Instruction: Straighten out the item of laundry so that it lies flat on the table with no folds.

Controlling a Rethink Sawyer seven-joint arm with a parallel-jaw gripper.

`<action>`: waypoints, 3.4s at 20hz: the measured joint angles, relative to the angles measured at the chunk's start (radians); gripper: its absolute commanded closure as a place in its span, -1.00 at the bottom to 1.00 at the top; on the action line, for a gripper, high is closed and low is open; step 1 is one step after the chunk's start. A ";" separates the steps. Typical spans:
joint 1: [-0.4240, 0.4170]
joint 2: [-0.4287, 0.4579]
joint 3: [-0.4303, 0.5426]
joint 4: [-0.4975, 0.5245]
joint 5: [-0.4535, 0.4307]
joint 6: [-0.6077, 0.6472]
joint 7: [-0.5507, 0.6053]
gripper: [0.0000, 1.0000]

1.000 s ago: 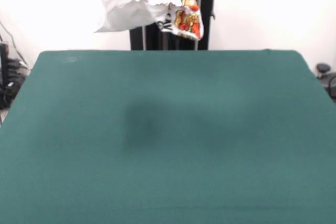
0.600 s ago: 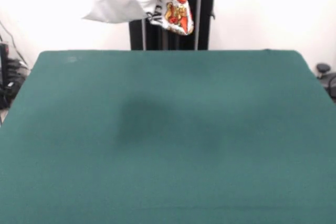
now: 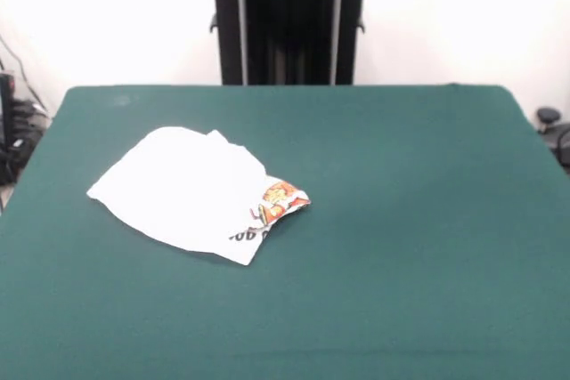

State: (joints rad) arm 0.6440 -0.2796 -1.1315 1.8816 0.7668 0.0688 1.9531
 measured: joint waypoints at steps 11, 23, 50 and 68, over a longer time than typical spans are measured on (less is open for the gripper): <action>-0.119 -0.144 0.086 -0.064 -0.022 0.022 0.000 -1.00; -0.497 -0.315 0.594 -0.060 -0.154 -0.013 0.000 -1.00; -0.586 -0.398 0.930 -0.045 -0.412 -0.011 0.000 -1.00; -0.532 -0.166 0.929 -0.035 -0.366 -0.310 0.000 -1.00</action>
State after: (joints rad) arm 0.1121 -0.4455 -0.2021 1.8470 0.4012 -0.2413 1.9531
